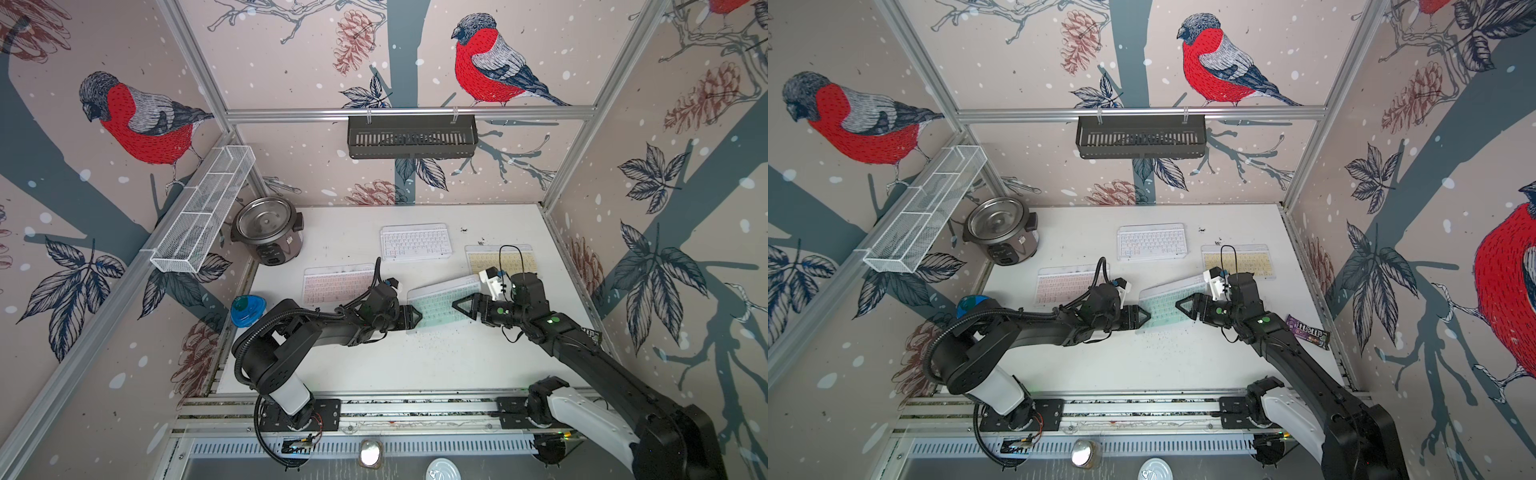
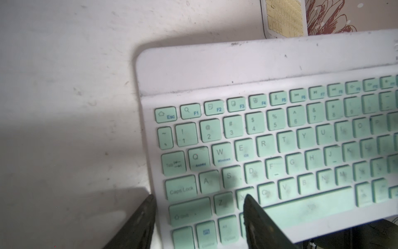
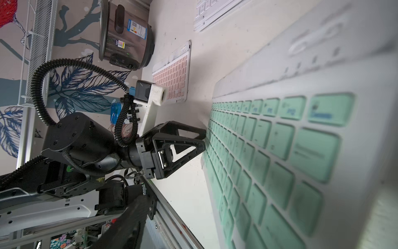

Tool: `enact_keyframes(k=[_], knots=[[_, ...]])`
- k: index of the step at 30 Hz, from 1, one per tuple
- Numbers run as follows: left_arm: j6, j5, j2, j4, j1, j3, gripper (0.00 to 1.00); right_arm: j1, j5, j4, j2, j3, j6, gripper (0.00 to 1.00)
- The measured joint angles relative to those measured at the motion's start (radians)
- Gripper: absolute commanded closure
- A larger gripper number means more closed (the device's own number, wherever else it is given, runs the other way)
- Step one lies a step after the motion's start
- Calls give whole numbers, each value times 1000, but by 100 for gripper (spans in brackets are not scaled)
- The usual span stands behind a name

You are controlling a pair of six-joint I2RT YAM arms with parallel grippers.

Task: Stack the numeric keypads
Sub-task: Pick up the numeric keypad from the center of the board.

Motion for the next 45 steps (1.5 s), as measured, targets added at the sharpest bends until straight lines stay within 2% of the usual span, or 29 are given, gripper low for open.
enact_keyframes(k=[11,16,22,25,28,36,45], knots=[[-11,5,-11,-5,0,-14,35,-3,108,-120,32,31,-60,50],[-18,5,-17,-7,0,-15,35,-4,122,-139,28,32,-67,63],[-19,3,-26,-23,-1,-13,35,-7,124,-146,23,32,-69,67],[-20,1,-36,-41,-1,-13,35,-19,122,-146,19,31,-69,76],[-23,-11,-50,-67,-1,-12,35,-31,115,-146,16,31,-69,91],[-26,-47,-104,-203,14,12,35,-51,62,-148,-15,40,-61,93],[-1,-98,-229,-369,50,86,34,-88,32,-175,-31,135,-61,94]])
